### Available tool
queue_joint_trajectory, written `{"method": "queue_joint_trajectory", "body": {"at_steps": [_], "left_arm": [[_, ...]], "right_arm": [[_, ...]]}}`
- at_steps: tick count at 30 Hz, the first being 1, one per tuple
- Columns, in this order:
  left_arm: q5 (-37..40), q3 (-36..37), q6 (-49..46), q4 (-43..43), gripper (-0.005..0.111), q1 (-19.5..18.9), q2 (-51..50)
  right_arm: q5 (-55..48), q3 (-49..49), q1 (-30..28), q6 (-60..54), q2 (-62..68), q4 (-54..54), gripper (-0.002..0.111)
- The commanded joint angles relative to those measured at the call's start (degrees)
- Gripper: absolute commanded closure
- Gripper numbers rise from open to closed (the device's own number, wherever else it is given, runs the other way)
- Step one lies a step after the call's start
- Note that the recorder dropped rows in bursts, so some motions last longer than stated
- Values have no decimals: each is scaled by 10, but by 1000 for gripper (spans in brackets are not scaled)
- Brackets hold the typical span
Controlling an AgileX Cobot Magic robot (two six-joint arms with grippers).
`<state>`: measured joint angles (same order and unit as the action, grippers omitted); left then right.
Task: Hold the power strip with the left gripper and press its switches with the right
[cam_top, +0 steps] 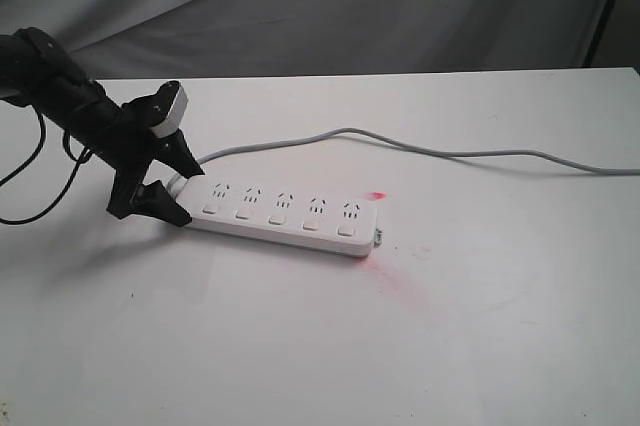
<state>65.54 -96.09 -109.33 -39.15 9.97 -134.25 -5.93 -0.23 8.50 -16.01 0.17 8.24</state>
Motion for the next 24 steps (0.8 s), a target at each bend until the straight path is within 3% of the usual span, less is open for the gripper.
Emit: {"method": "queue_joint_trajectory", "body": {"at_steps": [1, 24], "left_arm": [[1, -2, 15, 4, 37, 4, 0], [-26, -2, 43, -9, 37, 4, 0]], "right_arm": [[5, 2, -4, 3, -2, -2, 108], [5, 2, -4, 3, -2, -2, 108]]}}
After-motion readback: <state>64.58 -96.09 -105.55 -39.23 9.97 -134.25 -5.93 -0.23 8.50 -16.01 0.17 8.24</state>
